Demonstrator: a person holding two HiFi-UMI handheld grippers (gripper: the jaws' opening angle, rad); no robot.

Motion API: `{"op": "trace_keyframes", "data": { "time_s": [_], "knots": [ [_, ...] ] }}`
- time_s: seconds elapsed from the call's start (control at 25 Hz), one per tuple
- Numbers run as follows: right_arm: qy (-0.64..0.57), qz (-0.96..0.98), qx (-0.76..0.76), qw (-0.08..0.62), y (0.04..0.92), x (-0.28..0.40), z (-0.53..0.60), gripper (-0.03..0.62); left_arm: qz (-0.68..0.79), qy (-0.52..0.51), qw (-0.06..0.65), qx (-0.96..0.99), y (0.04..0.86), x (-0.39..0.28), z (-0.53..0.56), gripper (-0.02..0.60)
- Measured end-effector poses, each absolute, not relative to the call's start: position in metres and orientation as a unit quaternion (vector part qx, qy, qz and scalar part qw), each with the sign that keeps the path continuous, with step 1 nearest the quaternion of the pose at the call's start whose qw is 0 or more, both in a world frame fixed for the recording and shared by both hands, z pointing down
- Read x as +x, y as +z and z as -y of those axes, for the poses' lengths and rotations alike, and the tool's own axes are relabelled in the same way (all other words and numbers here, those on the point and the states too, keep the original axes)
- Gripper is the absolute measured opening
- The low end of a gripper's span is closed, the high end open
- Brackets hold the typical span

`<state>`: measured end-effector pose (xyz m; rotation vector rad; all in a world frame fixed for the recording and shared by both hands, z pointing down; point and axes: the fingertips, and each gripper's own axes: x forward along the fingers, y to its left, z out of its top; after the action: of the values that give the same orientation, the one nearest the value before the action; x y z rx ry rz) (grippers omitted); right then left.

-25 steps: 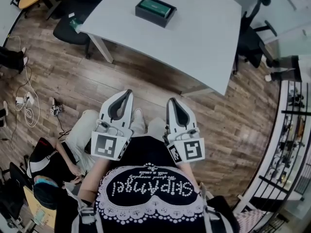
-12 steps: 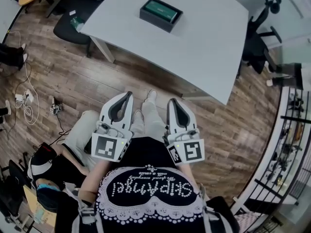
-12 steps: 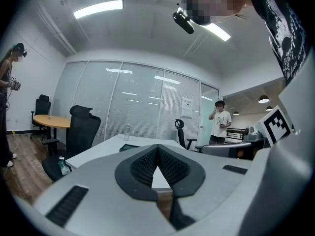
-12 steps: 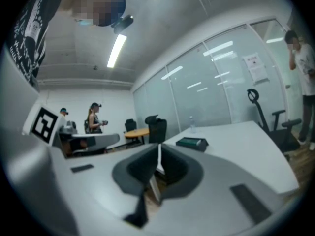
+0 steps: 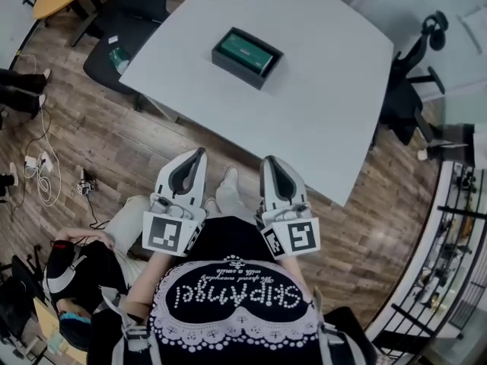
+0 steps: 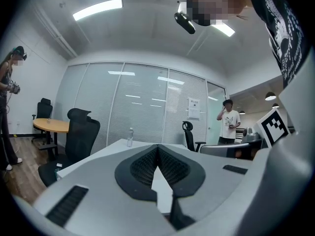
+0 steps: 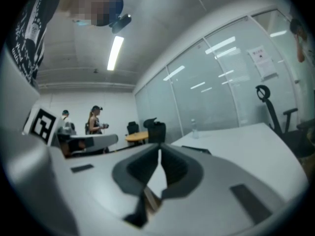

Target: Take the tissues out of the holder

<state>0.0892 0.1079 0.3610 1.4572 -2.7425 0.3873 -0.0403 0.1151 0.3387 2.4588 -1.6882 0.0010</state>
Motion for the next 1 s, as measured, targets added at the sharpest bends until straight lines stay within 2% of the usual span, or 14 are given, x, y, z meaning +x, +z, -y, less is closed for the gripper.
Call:
{"op": "trace_keyframes", "data": {
  "time_s": [0.52, 1.0],
  "knots": [
    [0.137, 0.874, 0.465, 0.019, 0.368, 0.109, -0.042, 0.037, 0.575, 0.001, 0.052, 0.816, 0.326, -0.03, -0.047, 0.021],
    [0.161, 0.853, 0.496, 0.025, 0.377, 0.093, 0.006, 0.037, 0.547, 0.004, 0.08, 0.833, 0.33, -0.043, 0.017, 0.021]
  ]
}}
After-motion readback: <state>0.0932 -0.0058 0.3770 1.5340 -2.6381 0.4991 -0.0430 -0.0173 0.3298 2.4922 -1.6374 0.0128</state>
